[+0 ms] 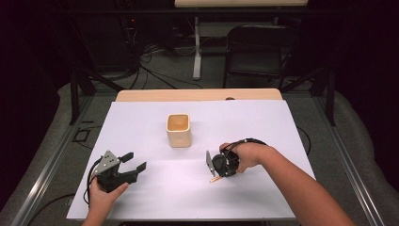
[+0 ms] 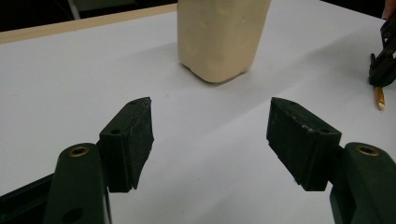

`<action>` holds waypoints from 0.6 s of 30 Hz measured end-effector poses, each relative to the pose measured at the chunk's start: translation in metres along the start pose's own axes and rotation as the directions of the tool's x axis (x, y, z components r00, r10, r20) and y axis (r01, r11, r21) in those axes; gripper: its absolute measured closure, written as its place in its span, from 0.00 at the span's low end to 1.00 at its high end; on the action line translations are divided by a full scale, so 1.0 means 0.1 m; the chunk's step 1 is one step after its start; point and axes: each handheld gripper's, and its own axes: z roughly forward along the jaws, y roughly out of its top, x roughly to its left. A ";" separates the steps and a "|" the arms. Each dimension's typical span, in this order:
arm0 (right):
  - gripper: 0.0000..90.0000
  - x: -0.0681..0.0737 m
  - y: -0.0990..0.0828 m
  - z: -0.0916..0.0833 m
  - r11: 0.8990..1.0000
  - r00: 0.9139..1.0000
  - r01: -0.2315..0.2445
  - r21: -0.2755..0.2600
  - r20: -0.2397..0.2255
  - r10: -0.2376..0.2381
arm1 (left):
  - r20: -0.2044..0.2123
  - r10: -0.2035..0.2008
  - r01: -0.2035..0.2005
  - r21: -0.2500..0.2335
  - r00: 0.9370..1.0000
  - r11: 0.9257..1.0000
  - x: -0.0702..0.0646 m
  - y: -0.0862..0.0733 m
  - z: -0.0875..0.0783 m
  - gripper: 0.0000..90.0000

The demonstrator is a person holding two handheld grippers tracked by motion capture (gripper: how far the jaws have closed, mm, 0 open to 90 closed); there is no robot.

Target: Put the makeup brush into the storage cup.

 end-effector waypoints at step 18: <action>0.93 0.00 0.03 -0.10 1.000 1.000 0.003 0.006 0.013 -0.003 | -0.006 0.000 0.000 0.000 1.000 1.000 0.00 0.00 0.00 0.35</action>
